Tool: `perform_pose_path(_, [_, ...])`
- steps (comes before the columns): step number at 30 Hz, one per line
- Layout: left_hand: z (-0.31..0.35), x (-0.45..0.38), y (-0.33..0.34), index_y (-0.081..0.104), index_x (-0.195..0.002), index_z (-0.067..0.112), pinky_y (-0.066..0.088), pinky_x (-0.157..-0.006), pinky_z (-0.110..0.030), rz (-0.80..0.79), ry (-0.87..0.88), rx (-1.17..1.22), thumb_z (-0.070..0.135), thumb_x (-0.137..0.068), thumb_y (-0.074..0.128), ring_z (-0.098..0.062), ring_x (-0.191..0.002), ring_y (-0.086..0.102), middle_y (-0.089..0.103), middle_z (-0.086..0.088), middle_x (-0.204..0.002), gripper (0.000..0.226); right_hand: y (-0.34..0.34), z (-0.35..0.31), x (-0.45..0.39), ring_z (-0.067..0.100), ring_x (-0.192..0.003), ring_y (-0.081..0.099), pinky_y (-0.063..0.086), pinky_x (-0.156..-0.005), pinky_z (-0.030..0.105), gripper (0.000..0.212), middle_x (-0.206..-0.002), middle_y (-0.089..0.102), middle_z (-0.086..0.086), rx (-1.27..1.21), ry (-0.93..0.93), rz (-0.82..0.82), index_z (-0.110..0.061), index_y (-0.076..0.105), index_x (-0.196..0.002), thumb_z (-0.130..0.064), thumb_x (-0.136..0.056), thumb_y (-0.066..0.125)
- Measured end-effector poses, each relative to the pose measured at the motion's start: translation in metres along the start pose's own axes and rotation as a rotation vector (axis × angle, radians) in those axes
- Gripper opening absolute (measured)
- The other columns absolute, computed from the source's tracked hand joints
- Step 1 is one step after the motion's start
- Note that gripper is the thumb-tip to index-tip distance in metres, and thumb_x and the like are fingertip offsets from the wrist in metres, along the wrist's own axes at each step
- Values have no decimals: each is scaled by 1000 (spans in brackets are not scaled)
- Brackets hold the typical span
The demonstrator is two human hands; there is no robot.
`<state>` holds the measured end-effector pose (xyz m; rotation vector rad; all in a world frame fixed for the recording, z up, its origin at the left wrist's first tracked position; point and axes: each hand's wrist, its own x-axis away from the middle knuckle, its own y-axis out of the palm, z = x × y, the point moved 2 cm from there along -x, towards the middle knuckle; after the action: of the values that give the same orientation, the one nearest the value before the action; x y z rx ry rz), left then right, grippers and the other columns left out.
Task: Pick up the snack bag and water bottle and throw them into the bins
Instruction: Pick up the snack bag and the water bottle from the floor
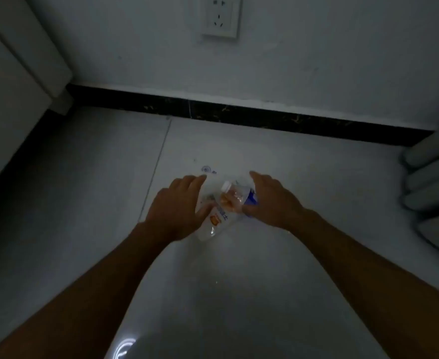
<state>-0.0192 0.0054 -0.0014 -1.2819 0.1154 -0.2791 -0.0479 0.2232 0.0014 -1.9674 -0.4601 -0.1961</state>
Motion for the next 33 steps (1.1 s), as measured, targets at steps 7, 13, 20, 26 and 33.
perform_pose_path(7, [-13,0,24,30,-147,16,45,-89,-40,0,1,7,64,-89,34,-23,-120,48,46,-7,-142,75,31,8,-18,33,-133,37,35,-106,44,93,-147,37,17,14,17,-61,-11,19,-146,-40,-75,73])
perform_pose_path(13, [-18,-6,36,28,-148,16,43,-93,-43,-19,2,12,66,-88,31,-24,-124,45,44,-8,-145,78,44,16,-16,33,-113,53,48,-91,46,77,-128,52,16,76,7,-16,-14,32,-137,-35,-75,73])
perform_pose_path(20, [3,-17,55,30,-148,18,41,-100,-48,-55,9,30,79,-77,31,-31,-135,35,37,-11,-151,94,-8,19,16,28,-108,53,47,-88,39,81,-124,53,11,48,-19,120,-17,35,-137,-36,-70,75])
perform_pose_path(26, [29,-23,83,-4,-151,36,21,-110,-60,-240,-53,42,90,-64,42,-36,-145,9,7,-9,-162,113,-41,20,51,24,-112,52,47,-90,37,81,-130,50,9,11,-36,178,-17,35,-139,-37,-71,75])
perform_pose_path(33, [31,-25,92,0,-151,31,42,-87,-46,-184,-44,-48,68,-76,51,-29,-119,41,37,-7,-142,98,-51,18,60,25,-105,57,50,-87,40,79,-128,51,9,-21,-73,226,-18,35,-138,-37,-72,75])
